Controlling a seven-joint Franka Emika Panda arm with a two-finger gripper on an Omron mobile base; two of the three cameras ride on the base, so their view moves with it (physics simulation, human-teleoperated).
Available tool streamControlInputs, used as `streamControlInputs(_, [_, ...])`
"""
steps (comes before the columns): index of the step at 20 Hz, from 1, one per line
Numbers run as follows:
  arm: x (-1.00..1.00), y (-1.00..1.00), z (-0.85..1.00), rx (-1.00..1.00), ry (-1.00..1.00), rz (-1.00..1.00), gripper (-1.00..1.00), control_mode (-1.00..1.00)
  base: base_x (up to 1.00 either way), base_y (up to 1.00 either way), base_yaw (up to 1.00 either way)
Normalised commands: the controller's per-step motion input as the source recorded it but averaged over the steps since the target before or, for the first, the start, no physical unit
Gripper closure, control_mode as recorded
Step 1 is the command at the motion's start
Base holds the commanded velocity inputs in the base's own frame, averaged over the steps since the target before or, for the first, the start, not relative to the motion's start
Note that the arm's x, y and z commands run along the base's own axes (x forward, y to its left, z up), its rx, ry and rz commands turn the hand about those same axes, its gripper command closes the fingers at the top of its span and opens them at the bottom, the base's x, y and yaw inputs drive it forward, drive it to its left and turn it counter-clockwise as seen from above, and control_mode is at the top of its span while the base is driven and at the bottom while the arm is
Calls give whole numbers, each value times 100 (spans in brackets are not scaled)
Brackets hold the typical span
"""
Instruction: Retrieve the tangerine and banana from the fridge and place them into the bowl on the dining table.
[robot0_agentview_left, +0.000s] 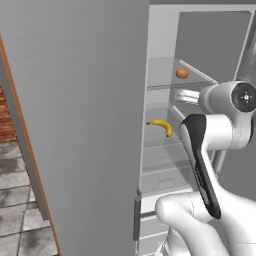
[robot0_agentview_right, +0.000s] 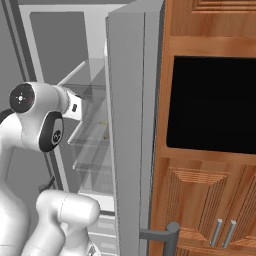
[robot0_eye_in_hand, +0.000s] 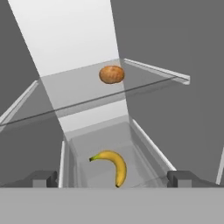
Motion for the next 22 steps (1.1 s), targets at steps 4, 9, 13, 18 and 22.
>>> streamControlInputs(4, [26, 0, 16, 0, 0, 0, -100, -100, 0, 0, 0])
streamControlInputs(9, [24, 0, 0, -2, -6, 0, -100, -100, 0, 0, 0])
streamControlInputs(13, [31, -8, 0, 0, -1, 0, -100, -100, 0, 0, 0])
streamControlInputs(18, [39, -13, 1, 0, 0, 0, -100, -100, 0, 0, 0])
streamControlInputs(22, [34, -16, 10, 0, 0, 0, -100, -100, 0, 0, 0])
